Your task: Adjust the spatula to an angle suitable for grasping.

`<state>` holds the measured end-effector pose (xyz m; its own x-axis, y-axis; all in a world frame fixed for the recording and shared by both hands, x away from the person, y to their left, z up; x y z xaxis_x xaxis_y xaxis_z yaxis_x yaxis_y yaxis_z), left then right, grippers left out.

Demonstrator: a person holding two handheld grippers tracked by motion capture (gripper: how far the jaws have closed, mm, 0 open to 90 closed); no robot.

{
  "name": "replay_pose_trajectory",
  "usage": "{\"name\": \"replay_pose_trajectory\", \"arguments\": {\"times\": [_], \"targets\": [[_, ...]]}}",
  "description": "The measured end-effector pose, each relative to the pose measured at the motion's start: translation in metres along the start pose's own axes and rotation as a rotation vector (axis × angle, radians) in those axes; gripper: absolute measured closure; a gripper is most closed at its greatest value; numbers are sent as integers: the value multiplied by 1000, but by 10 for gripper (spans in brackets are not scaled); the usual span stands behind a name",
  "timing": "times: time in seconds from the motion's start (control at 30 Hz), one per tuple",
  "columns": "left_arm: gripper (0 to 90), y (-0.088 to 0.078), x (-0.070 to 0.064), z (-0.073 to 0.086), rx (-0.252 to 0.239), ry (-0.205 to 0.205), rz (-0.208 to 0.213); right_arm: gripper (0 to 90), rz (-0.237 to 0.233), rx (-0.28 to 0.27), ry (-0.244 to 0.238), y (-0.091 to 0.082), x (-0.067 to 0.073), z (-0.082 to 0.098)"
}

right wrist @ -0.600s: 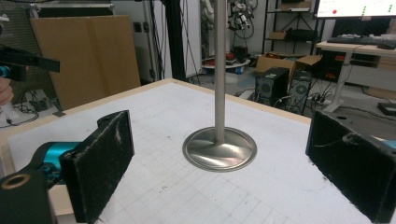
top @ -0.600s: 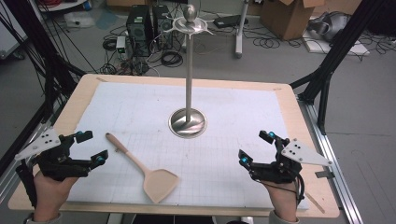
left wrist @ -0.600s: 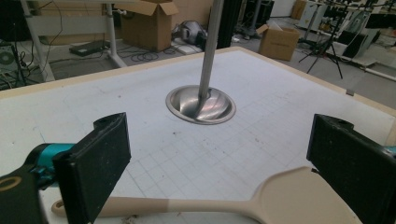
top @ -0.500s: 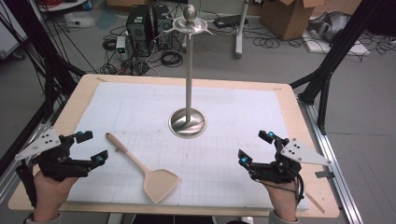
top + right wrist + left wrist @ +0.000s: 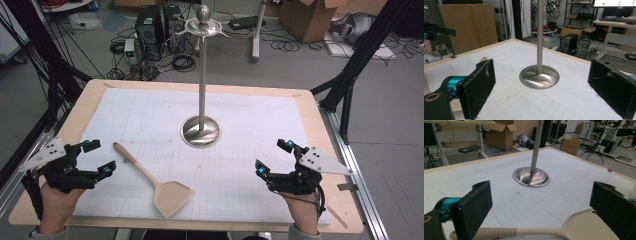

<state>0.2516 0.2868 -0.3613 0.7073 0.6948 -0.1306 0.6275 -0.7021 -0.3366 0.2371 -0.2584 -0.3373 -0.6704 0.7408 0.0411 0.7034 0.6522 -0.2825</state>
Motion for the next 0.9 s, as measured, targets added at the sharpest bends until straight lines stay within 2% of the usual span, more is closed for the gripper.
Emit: {"name": "replay_pose_trajectory", "arguments": {"times": [0.1, 0.23, 0.33, 0.47, 0.63, 0.67, 0.73, 0.8, 0.9], "targets": [[49, 0, 5, 2, 24, -5, -16, 69, -3, 3, -4, 0, 0, 0], [49, -3, 13, 6, 31, -27, -58, 69, -1, 9, -3, 1, -1, 1], [49, -3, 19, 11, 32, -43, -69, 69, -5, 13, -6, 2, 0, 1], [49, 4, 24, 19, 50, -66, -73, 69, -12, 19, -2, 3, 1, 1], [52, 17, 29, 29, 118, -83, -65, 69, -17, 37, 1, 7, 1, 3], [78, 18, 30, 31, 132, -74, -50, 69, -16, 39, -2, 7, 0, 3], [186, 19, 30, 33, 150, -55, -32, 69, -21, 39, -3, 8, 0, 3], [277, 21, 29, 34, 151, -65, -15, 69, -28, 50, -1, 8, 0, 3], [348, 22, 29, 35, 166, -59, -14, 69, -27, 50, -3, 8, 1, 3]]}}
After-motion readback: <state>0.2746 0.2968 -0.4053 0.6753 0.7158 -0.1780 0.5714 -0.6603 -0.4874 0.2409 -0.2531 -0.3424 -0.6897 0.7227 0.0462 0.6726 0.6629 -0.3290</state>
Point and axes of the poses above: each handheld gripper's, and its own axes: y roughly forward along the jaws, z roughly out of its underside, x roughly to its left, the point moved 1 cm from there along y, roughly forward along the jaws, and after that the axes turned 7 degrees about x, right-handed, at the moved point
